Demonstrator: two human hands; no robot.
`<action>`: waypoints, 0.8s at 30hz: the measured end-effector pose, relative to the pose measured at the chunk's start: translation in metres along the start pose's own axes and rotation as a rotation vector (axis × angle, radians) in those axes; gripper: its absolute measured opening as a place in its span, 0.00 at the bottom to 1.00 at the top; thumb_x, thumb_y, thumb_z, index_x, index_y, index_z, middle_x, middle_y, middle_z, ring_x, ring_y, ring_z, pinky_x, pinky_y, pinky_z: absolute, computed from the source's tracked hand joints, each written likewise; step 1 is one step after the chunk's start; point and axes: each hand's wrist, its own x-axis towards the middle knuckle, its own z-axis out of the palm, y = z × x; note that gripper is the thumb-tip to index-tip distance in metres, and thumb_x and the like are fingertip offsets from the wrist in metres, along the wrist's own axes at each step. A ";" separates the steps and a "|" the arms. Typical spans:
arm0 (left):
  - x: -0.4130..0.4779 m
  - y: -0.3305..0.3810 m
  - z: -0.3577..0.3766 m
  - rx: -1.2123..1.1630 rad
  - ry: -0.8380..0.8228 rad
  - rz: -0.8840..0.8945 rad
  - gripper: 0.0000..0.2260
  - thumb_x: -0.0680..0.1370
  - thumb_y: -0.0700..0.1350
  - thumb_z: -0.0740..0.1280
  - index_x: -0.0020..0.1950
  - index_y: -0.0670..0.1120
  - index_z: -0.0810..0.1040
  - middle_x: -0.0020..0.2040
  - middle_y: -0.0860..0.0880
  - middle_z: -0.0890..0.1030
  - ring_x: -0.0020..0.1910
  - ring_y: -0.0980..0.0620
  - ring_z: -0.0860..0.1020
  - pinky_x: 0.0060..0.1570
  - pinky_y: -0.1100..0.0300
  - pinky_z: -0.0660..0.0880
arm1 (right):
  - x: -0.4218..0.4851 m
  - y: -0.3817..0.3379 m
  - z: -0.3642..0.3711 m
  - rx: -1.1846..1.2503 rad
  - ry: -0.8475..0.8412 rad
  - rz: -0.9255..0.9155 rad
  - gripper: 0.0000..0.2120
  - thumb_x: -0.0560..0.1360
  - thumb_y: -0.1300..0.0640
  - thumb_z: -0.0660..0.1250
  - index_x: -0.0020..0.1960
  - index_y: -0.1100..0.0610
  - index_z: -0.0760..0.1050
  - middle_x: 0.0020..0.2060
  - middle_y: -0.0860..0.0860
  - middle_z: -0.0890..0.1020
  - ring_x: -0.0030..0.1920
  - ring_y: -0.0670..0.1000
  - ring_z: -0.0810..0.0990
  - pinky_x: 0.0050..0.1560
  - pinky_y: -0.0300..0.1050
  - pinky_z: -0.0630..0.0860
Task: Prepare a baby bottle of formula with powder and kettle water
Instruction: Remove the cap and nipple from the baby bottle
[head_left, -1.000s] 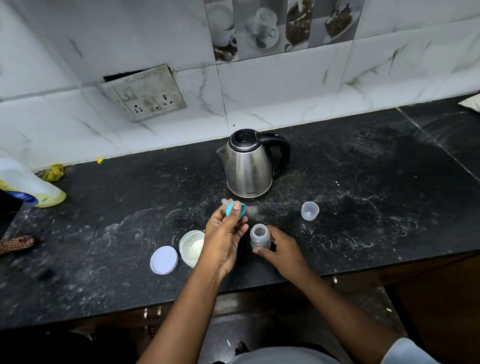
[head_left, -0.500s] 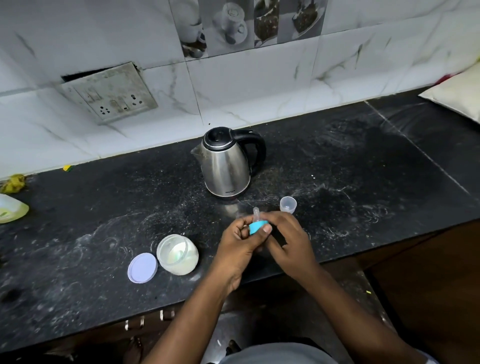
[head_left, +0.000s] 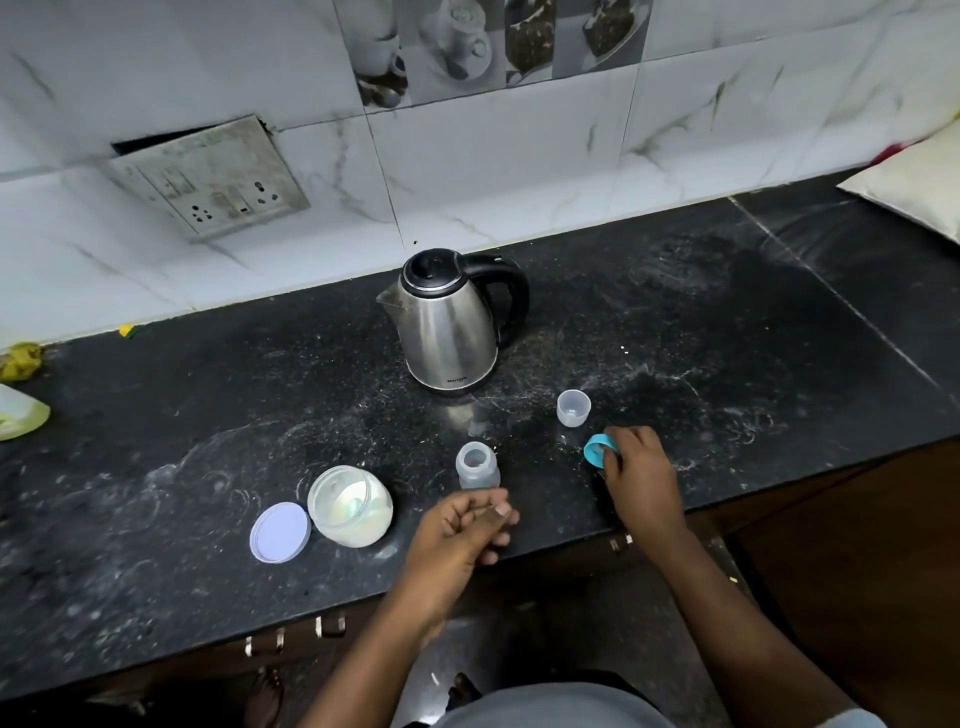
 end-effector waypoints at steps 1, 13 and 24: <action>-0.004 -0.006 -0.006 -0.001 0.031 0.012 0.08 0.81 0.40 0.71 0.61 0.44 0.83 0.51 0.44 0.89 0.43 0.53 0.82 0.40 0.63 0.77 | 0.002 0.001 0.002 -0.034 -0.009 0.004 0.12 0.80 0.63 0.68 0.64 0.61 0.79 0.57 0.58 0.77 0.49 0.60 0.82 0.51 0.54 0.80; -0.042 -0.037 -0.080 0.236 0.817 0.418 0.26 0.72 0.41 0.81 0.62 0.59 0.74 0.59 0.54 0.77 0.59 0.48 0.77 0.58 0.59 0.74 | 0.001 -0.034 -0.003 -0.061 0.170 -0.239 0.14 0.81 0.59 0.64 0.63 0.64 0.79 0.59 0.59 0.80 0.54 0.60 0.78 0.56 0.55 0.77; 0.000 -0.025 -0.133 0.554 0.596 0.204 0.53 0.57 0.66 0.83 0.79 0.59 0.66 0.70 0.55 0.75 0.75 0.48 0.70 0.76 0.40 0.68 | -0.014 -0.205 0.035 0.272 -0.463 -0.743 0.13 0.76 0.66 0.66 0.54 0.54 0.84 0.71 0.52 0.75 0.69 0.56 0.68 0.69 0.52 0.69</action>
